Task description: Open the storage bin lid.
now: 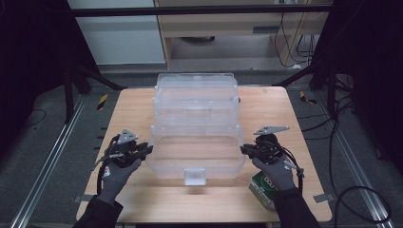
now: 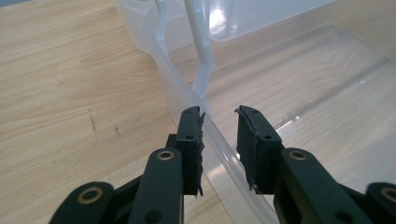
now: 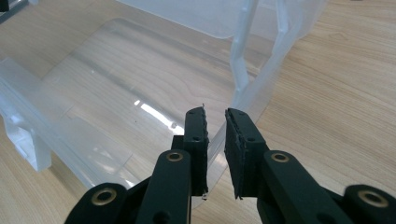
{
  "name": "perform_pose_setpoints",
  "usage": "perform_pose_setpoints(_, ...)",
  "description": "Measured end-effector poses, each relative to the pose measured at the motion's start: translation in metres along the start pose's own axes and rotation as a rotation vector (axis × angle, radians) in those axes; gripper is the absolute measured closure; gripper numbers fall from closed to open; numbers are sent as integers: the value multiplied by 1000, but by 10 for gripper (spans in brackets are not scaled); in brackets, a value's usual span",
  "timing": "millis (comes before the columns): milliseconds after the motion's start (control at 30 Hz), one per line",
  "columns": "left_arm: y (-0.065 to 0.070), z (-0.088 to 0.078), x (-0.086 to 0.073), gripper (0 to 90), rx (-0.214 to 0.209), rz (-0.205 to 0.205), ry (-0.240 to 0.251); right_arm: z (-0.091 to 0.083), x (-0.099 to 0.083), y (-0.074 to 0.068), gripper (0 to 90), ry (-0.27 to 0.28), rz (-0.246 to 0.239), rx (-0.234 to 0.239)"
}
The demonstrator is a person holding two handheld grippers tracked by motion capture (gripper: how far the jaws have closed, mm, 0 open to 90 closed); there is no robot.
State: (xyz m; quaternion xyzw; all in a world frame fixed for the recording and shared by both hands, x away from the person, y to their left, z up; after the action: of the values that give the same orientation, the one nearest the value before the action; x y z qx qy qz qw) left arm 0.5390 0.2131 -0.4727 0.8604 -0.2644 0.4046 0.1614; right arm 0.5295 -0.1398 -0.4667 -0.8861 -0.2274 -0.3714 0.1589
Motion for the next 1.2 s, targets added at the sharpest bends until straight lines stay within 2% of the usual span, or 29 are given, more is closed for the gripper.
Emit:
perform_pose_setpoints(233,0,-1,0,719,-4,-13,18,0,0,0,790,-2,1,-3)
perform_pose_setpoints(400,0,-2,1,724,3,-4,25,0,0,0,791,-3,-2,-9)
perform_pose_setpoints(500,-2,-6,2,688,9,2,33,0,1,-1,786,-6,-11,-19)
perform_pose_setpoints(600,-3,-14,2,643,9,4,52,-2,3,-1,703,16,-22,-17)
perform_pose_setpoints(667,-4,-23,1,611,6,23,68,-6,6,-3,677,43,-20,-1)
perform_pose_setpoints(767,-12,-34,-3,553,20,13,89,-17,11,-6,612,81,-52,0)
perform_pose_setpoints(833,-21,-39,-5,515,38,1,112,-24,14,-6,564,98,-62,6)
perform_pose_setpoints(867,-21,-39,-5,499,38,1,112,-24,14,-6,564,98,-62,6)
perform_pose_setpoints(900,-28,-41,-9,480,59,-10,116,-30,15,-3,503,101,-83,-15)
perform_pose_setpoints(967,-32,-41,-12,456,70,-19,117,-35,15,0,465,99,-101,-35)
perform_pose_setpoints(1000,-40,-41,-18,446,92,-31,109,-39,15,3,456,99,-113,-46)
perform_pose_setpoints(1067,-44,-40,-21,435,101,-41,104,-42,15,4,448,94,-114,-47)
perform_pose_setpoints(1100,-52,-39,-25,428,125,-70,101,-50,15,8,430,87,-120,-58)
perform_pose_setpoints(1200,-57,-36,-30,417,135,-80,94,-57,14,13,412,61,-131,-79)
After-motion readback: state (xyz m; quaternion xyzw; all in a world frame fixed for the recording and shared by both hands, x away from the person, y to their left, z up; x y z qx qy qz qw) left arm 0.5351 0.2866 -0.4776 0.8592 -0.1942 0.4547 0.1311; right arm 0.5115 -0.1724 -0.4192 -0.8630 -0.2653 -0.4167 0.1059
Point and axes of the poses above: each handheld gripper's, and its own axes: z roughly forward along the jaws, x roughly out of its top, y roughly to its right, the point moved 9 cm from there along z, roughly forward along the jaws, and after that the axes turned 4 degrees about -x, right-handed, at the moved point
